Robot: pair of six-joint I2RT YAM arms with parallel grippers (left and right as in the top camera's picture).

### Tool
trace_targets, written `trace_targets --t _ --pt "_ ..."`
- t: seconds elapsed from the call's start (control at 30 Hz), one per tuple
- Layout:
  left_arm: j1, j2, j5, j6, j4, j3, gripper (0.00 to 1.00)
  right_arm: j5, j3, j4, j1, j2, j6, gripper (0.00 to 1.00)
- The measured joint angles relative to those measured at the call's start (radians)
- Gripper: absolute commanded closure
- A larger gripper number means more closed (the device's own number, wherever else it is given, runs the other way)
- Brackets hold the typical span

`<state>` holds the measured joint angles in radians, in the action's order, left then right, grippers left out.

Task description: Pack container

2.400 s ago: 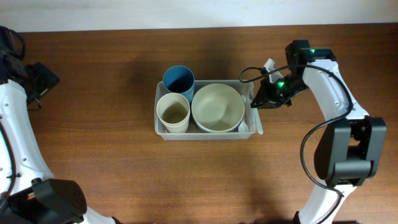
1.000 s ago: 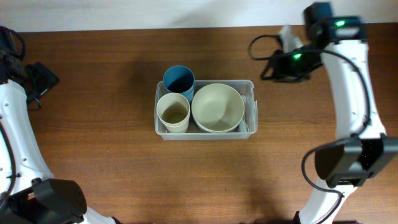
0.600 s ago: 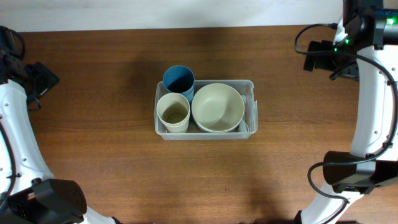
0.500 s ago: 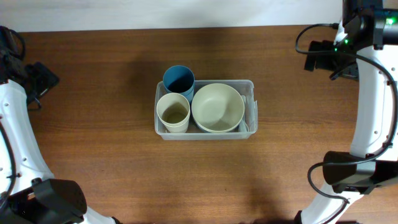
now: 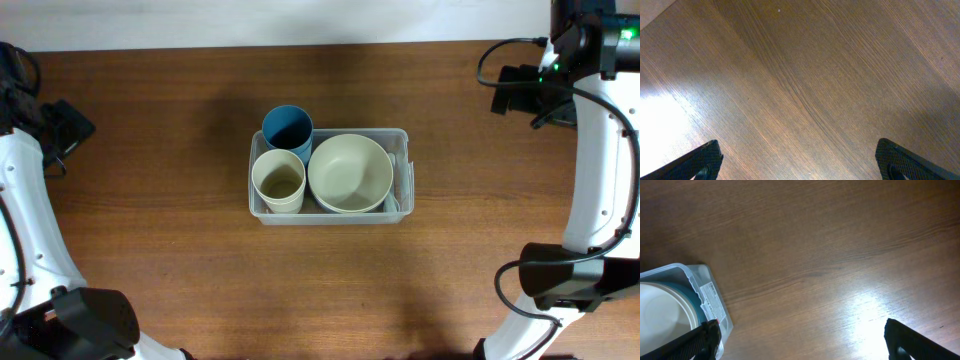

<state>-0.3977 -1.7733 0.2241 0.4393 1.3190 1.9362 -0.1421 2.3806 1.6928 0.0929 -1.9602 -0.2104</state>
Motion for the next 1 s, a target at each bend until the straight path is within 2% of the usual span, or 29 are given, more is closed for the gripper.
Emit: trace_targets --t 0.4,0.53,0.6,0.7,0.8,0.87,1.0 --pt "0.000 0.000 0.000 0.000 0.000 0.000 0.00 0.000 0.000 -0.001 0.000 0.014 0.000 0.01" --pt "0.000 0.000 0.000 0.000 0.000 0.000 0.00 0.000 -0.026 -0.003 0.000 0.125 0.001 0.01" --pt "0.000 0.000 0.000 0.000 0.000 0.000 0.00 -0.001 -0.074 -0.005 0.000 0.249 0.000 0.01" --pt "0.000 0.000 0.001 0.000 0.000 0.000 0.00 -0.007 -0.196 -0.021 0.000 0.473 0.001 0.01" --pt "0.000 0.000 -0.002 0.000 0.000 0.000 0.00 -0.011 -0.402 -0.044 0.000 0.711 0.000 0.01" --pt "0.000 0.000 -0.003 0.000 0.001 0.000 0.00 -0.012 -0.570 -0.155 0.000 0.864 0.000 0.01" --pt "0.000 0.000 -0.003 0.000 0.000 0.000 0.00 -0.010 -0.934 -0.518 0.000 1.113 0.001 0.01"
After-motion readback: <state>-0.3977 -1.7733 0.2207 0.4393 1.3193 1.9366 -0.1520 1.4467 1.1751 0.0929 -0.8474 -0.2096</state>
